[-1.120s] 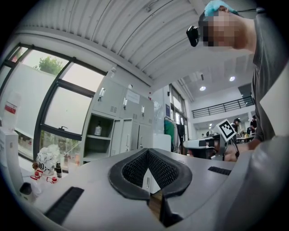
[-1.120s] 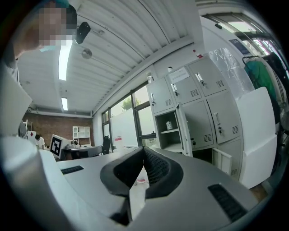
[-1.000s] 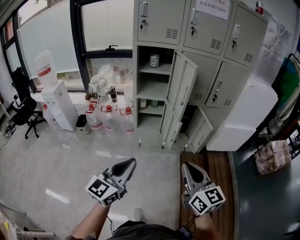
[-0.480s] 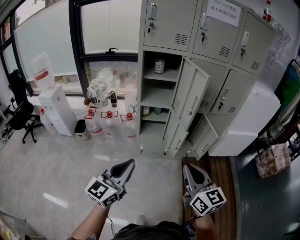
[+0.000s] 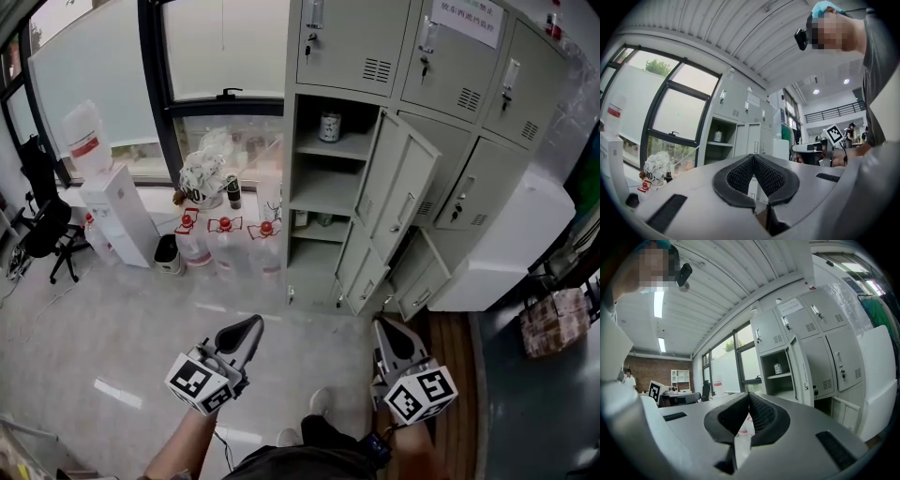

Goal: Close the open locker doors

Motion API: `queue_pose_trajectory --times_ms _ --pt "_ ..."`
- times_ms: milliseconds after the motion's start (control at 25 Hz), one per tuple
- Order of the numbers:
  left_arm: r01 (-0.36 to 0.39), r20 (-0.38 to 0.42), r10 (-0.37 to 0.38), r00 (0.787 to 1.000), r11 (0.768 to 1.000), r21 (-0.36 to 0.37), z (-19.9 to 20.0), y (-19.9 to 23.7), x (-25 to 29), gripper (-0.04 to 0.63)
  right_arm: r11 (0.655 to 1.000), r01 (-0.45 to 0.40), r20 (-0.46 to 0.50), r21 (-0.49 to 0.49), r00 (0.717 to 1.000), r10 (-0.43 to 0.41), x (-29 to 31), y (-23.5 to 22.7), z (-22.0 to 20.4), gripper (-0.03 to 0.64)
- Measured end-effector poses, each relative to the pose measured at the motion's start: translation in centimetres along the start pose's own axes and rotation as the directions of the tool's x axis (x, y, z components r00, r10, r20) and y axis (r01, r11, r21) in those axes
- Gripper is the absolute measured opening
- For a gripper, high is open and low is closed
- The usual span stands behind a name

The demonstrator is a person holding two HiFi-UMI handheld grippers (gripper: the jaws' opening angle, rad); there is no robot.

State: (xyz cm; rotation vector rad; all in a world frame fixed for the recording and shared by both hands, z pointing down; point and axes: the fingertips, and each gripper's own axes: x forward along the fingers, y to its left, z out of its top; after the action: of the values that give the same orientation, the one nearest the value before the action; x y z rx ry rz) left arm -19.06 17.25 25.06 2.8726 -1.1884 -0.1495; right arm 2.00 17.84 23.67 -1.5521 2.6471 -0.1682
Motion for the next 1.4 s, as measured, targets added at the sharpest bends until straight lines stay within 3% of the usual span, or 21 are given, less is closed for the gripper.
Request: queue_pose_trajectory --times_ms 360,960,1400 --pt "-0.022 -0.014 0.022 1.000 1.000 0.017 -0.1 3.2 5.1 0.011 0.999 -0.036 0.014 0.009 0.999 0.036 5.2 -4.0 0.4 0.012" --pt "-0.025 -0.056 0.029 0.998 0.997 0.077 0.3 5.2 17.6 0.011 0.997 -0.064 0.057 0.039 0.996 0.061 11.4 -15.6 2.9 0.011" --pt "-0.012 -0.095 0.019 0.995 0.997 0.070 -1.4 5.8 23.2 0.011 1.000 0.013 0.096 0.025 0.995 -0.015 12.8 -23.0 4.2 0.012"
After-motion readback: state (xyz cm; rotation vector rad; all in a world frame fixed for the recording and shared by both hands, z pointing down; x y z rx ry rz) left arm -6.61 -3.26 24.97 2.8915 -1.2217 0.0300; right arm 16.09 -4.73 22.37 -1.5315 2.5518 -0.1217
